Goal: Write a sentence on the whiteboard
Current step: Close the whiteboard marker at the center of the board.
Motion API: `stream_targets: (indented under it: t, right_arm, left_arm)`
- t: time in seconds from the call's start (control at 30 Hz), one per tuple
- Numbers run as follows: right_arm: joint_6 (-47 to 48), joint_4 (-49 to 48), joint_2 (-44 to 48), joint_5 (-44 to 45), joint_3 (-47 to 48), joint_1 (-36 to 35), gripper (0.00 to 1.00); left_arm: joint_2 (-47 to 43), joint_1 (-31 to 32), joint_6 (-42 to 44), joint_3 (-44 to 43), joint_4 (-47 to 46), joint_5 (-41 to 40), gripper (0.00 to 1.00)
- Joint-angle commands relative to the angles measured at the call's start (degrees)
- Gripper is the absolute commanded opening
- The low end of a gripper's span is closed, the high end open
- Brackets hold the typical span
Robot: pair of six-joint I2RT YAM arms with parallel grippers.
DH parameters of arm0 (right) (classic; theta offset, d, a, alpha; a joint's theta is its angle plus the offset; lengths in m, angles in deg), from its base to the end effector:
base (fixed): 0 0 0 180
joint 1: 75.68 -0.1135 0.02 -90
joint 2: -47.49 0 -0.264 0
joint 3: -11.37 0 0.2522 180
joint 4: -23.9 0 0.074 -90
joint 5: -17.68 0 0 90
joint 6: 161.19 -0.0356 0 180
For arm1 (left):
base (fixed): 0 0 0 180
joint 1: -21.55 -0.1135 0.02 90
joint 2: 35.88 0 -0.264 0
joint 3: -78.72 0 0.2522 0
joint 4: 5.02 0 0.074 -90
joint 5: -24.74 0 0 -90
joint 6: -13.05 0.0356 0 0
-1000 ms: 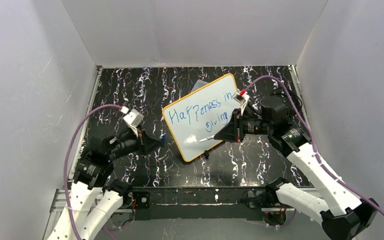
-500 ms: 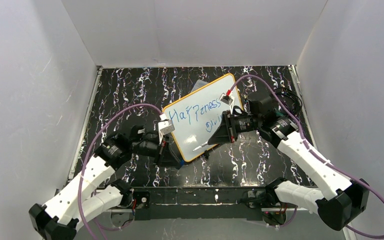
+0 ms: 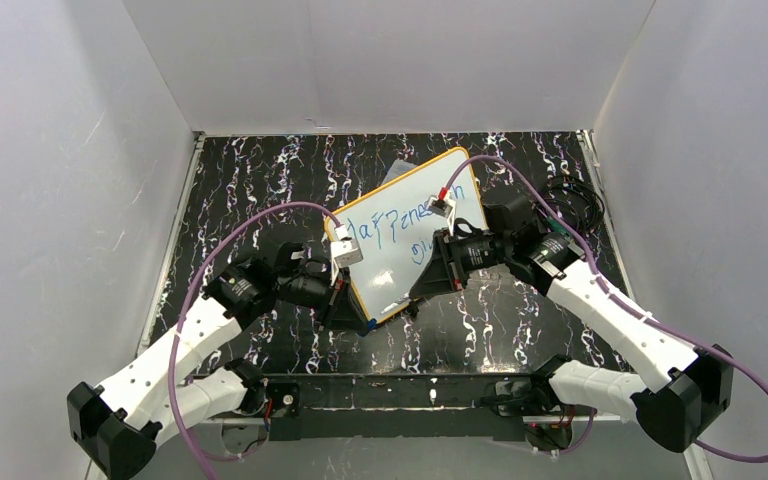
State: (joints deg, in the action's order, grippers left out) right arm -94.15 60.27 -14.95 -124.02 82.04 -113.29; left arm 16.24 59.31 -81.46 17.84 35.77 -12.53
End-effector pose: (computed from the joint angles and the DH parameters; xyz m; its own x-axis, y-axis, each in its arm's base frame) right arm 0.1669 0.1638 0.3383 -0.7054 -0.2382 -0.6676 -0.7073 0.1755 0.6848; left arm 0.1314 -0.1376 0.3096 -0.4891 0.3186 -0.8120 0.8684 0.0910 -0.4874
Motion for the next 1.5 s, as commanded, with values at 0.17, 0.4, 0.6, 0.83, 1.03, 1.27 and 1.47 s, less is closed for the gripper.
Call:
stream_targets:
  t: [0.17, 0.4, 0.6, 0.83, 1.03, 1.27, 1.47]
  right_arm:
    - [0.8, -1.3, -1.4, -0.1, 1.5, -2.7, 0.01]
    - [0.3, -2.7, -1.8, 0.1, 1.2, -3.8, 0.01]
    - [0.1, -3.1, -1.9, 0.1, 1.2, -4.0, 0.01]
    - [0.1, -3.1, -2.3, 0.5, 0.9, -4.5, 0.01]
    - [0.2, -3.1, -2.9, 0.9, 0.9, -5.6, 0.01]
    - [-0.6, -4.4, -3.5, 1.5, -0.5, -8.5, 0.01]
    - [-3.1, -7.5, -3.1, 2.2, -2.9, -10.6, 0.01]
  left_arm:
    - [0.4, 0.7, 1.1, -1.8, 0.0, 0.8, 0.00]
    - [0.9, 0.7, 1.1, -1.8, 0.0, 1.0, 0.00]
    - [0.8, 0.7, 1.0, -1.8, -0.1, 1.2, 0.00]
    - [0.9, 0.8, 1.0, -2.5, -0.1, 1.5, 0.00]
    - [0.6, 1.5, 0.6, -3.4, -0.2, 0.9, 0.00]
    - [-0.3, 2.9, -2.7, -2.6, -6.8, -3.6, 0.00]
    - [-0.3, 3.5, -4.4, -2.1, -13.1, -5.8, 0.00]
